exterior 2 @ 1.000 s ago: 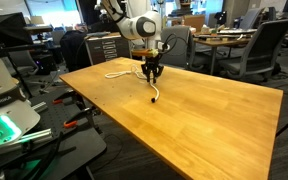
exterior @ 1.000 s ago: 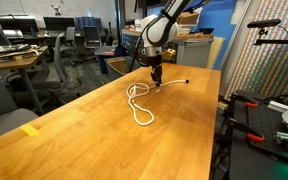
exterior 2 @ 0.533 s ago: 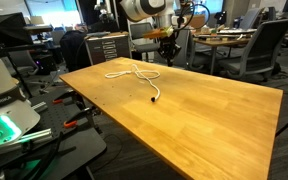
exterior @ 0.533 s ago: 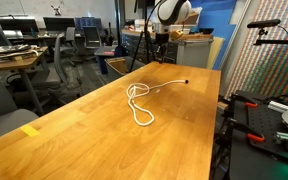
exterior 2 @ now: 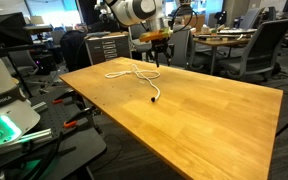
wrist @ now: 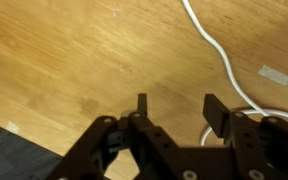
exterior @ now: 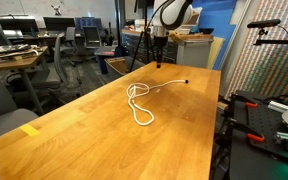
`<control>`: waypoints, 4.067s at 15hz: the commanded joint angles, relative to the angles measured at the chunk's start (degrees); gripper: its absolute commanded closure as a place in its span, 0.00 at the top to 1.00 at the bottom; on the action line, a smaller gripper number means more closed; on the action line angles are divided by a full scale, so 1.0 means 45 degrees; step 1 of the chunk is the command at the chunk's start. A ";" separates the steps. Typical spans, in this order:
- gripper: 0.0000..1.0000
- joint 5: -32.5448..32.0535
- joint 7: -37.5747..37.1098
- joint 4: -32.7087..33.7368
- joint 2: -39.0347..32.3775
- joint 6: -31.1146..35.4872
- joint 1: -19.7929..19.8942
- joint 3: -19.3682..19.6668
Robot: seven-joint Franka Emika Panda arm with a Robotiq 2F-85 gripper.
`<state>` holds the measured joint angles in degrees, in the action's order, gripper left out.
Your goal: Make a knot with the object on the table
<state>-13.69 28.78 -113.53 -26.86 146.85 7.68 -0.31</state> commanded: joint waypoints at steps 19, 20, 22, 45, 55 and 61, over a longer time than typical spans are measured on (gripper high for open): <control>0.53 -0.1535 0.4665 0.0155 -0.2018 -0.0410 -0.2091 -0.0073; 0.42 -0.1598 0.4173 0.0222 -0.2069 -0.0652 -0.2236 0.0028; 0.26 -0.1373 0.3352 0.0416 -0.2106 -0.1359 -0.2324 -0.0024; 0.70 -0.0303 -0.3537 0.0793 0.1185 -0.3951 -0.0654 0.0822; 1.00 0.0389 -0.3513 -0.0009 0.0022 -0.1036 -0.1754 -0.0531; 0.93 0.0555 -0.2935 0.0173 -0.0686 -0.0703 -0.1999 -0.1310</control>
<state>-12.86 12.58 -113.67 -28.81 142.67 -1.03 -4.99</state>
